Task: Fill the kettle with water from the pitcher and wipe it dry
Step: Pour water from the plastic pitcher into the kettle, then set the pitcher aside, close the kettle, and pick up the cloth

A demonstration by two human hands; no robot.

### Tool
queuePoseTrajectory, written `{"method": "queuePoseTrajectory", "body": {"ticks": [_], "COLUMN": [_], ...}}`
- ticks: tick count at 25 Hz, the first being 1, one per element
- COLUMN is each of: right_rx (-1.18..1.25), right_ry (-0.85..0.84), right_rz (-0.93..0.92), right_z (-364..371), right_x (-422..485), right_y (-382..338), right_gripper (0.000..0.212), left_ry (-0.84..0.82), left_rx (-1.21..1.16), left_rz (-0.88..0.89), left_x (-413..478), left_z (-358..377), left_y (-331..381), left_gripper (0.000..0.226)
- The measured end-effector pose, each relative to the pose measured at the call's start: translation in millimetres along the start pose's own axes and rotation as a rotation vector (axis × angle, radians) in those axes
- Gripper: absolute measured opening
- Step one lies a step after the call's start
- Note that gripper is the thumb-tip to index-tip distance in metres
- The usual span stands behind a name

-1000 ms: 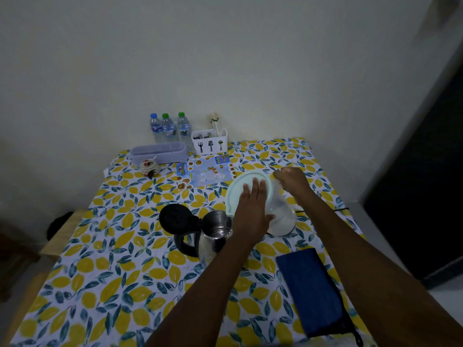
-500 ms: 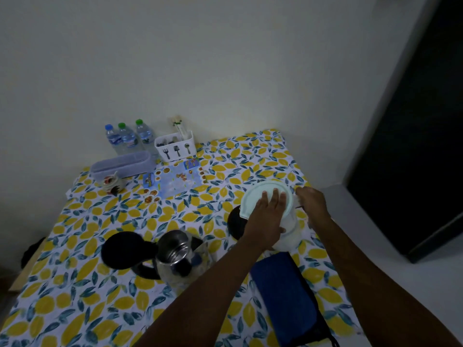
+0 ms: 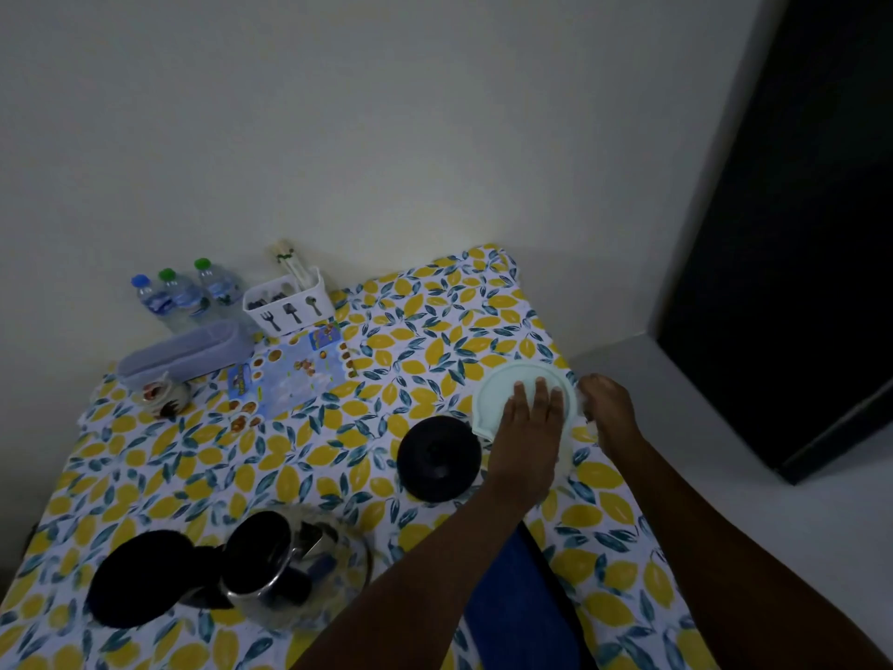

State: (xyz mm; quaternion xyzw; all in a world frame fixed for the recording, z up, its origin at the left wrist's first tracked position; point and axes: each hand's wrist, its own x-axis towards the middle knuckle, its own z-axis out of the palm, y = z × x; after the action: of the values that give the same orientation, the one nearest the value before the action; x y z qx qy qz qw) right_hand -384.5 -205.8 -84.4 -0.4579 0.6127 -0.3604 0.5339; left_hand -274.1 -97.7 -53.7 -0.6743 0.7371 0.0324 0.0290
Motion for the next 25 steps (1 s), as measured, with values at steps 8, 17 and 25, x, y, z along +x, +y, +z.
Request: {"method": "queuePoseTrajectory", "body": {"ticks": [8,17,25], "right_rx": [-0.082,-0.418,-0.799], "right_ry": [-0.085,0.033,0.011], "right_rz": [-0.109,-0.635,-0.754], "right_z": [-20.5,-36.5,0.9], "right_x": [18.7,-50.0,-157.1], "right_y": [18.4,46.1,92.1], "right_gripper": [0.024,0.045,0.087], "left_ry": [0.065,0.157,0.329], "left_rx": [0.01,-0.133,-0.351], "left_rz": [0.001,0.067,0.023], "left_x": [15.3,-11.1,-125.4], "left_z": [14.6,4.4,37.1], "left_y": [16.5,3.0,-47.4], "left_gripper": [0.089,0.074,0.056]}}
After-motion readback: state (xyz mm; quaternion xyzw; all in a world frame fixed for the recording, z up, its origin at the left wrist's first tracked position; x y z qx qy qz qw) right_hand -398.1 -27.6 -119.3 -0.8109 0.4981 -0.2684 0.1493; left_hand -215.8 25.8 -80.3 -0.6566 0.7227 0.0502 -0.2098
